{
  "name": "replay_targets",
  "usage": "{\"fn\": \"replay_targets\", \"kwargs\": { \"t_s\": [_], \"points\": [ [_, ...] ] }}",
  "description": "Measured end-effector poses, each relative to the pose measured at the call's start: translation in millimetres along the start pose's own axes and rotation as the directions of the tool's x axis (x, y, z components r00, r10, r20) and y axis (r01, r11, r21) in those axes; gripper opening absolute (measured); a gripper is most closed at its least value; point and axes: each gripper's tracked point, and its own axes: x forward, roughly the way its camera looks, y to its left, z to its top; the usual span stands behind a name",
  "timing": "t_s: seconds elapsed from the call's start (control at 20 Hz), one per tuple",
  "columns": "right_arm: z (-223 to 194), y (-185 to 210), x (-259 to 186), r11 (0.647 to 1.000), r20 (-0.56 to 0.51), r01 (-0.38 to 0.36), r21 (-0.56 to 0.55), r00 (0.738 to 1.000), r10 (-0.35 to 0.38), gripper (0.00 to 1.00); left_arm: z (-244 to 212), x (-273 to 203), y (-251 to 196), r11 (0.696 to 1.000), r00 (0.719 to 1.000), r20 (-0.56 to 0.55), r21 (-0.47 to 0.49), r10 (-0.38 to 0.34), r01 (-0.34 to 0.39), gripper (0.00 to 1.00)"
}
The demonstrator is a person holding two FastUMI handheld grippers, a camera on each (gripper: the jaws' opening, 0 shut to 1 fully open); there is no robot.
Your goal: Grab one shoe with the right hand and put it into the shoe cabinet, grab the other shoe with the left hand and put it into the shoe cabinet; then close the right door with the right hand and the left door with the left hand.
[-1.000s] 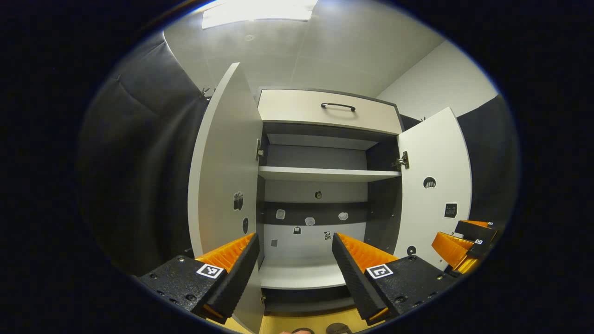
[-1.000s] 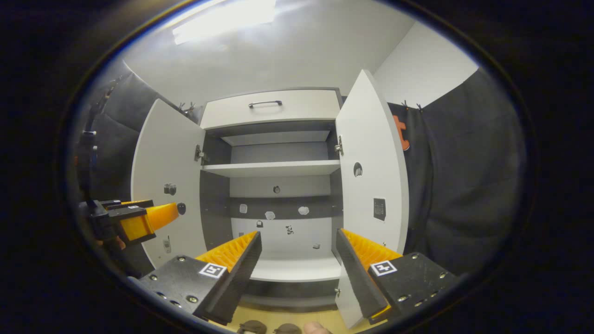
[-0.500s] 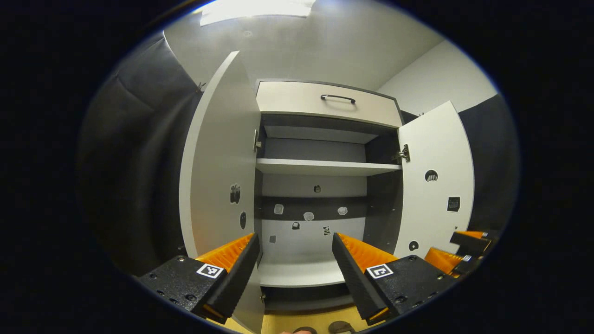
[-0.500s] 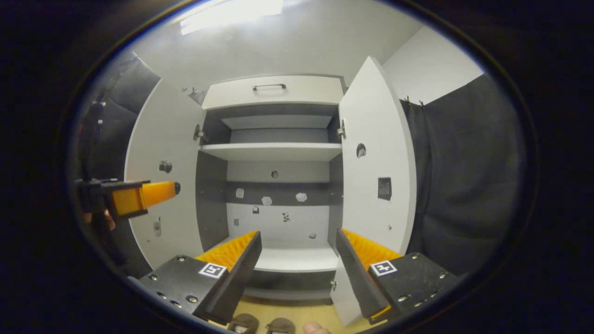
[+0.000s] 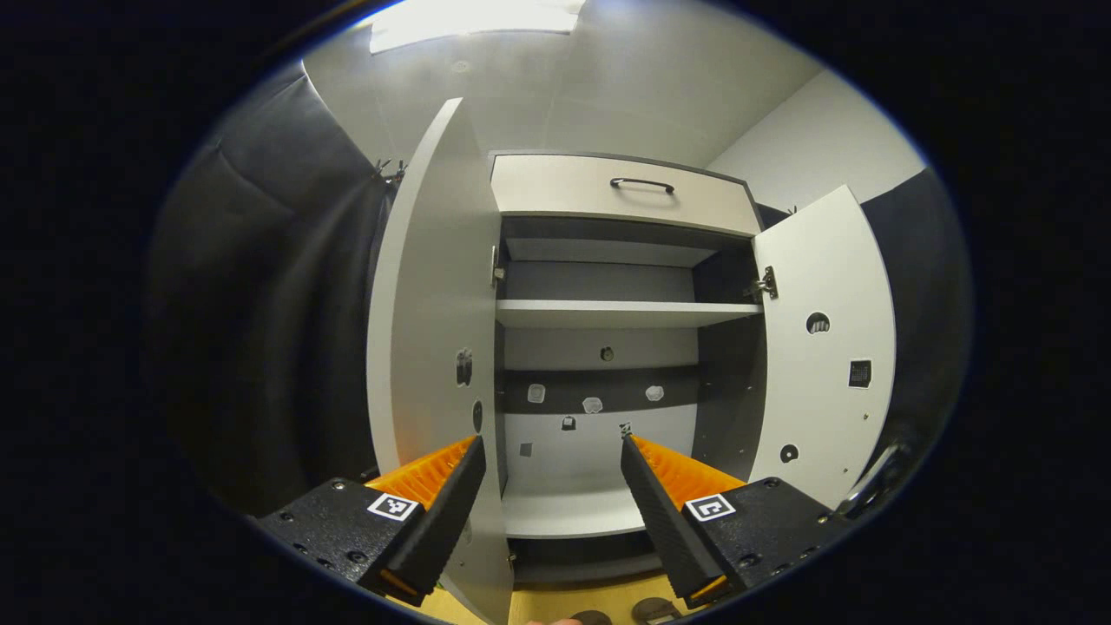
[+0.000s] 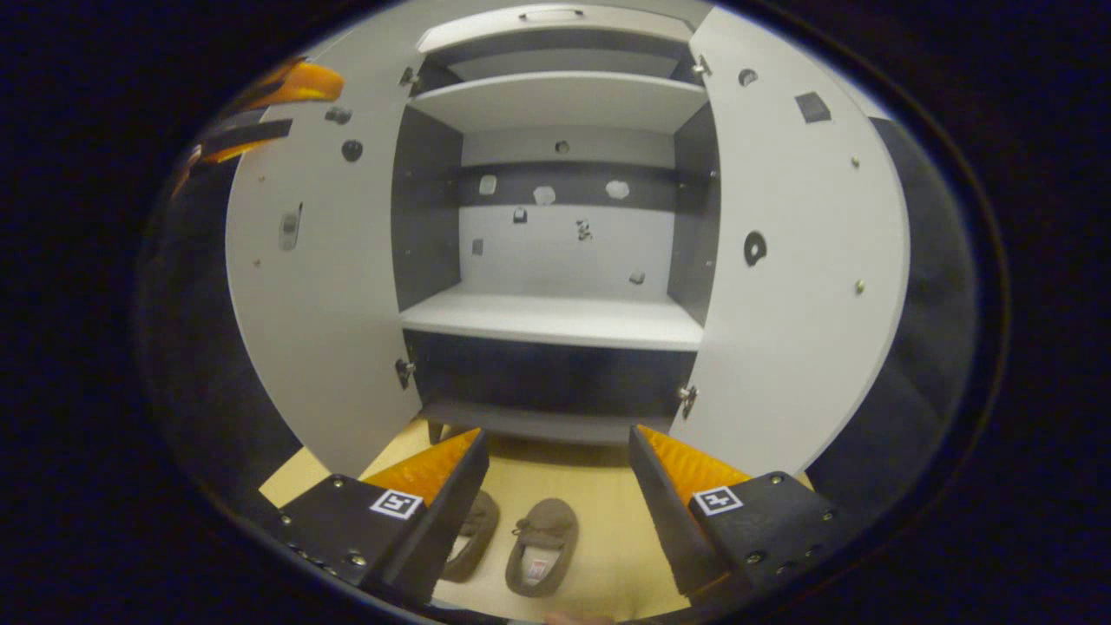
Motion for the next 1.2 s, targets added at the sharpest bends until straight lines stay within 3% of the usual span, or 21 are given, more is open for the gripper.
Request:
{"fn": "replay_targets", "kwargs": {
  "t_s": [0.1,0.2,0.4,0.5,0.6,0.65,0.7,0.85,1.2],
  "points": [
    [-50.6,14.6,10.6,0.999,-0.136,-0.047,-0.004,0.990,0.046,0.98,-0.4,-3.5,5.8,1.000,1.000,-0.003,-0.004,0.008,-0.008,0.92],
    [-96.8,30.0,19.4,0.996,-0.259,-0.087,-0.004,0.962,0.083,0.98,-0.6,-7.8,10.3,1.000,1.000,-0.003,-0.011,0.011,-0.011,0.96],
    [-155.5,47.4,33.7,0.991,-0.398,-0.131,0.003,0.909,0.122,0.98,-0.7,-17.2,16.1,1.000,1.000,-0.002,-0.019,0.006,-0.006,0.95],
    [-177.9,51.2,35.4,0.990,-0.453,-0.142,0.011,0.882,0.131,0.89,-1.5,-21.9,18.2,1.000,1.000,-0.004,-0.030,0.007,-0.007,0.95],
    [-199.1,53.2,45.0,0.991,-0.484,-0.133,0.023,0.866,0.128,0.87,-3.4,-27.5,20.7,0.999,1.000,-0.010,-0.040,0.007,-0.008,0.92],
    [-207.8,53.7,50.2,0.992,-0.497,-0.127,0.028,0.859,0.124,0.65,-4.0,-29.7,21.6,0.999,1.000,-0.011,-0.046,0.008,-0.009,0.95],
    [-215.2,53.4,53.3,0.992,-0.510,-0.122,0.028,0.852,0.119,0.63,-4.3,-32.2,22.9,0.999,1.000,-0.013,-0.053,0.008,-0.009,0.95],
    [-230.7,50.3,74.9,0.995,-0.512,-0.104,0.000,0.854,0.089,0.58,-7.3,-38.5,26.3,0.997,1.000,-0.021,-0.074,0.012,-0.014,0.95],
    [-242.9,54.5,116.6,0.998,-0.477,-0.063,-0.015,0.878,0.048,0.62,-10.1,-49.4,43.2,0.995,0.997,-0.035,-0.067,0.066,-0.068,0.92]
  ]
}}
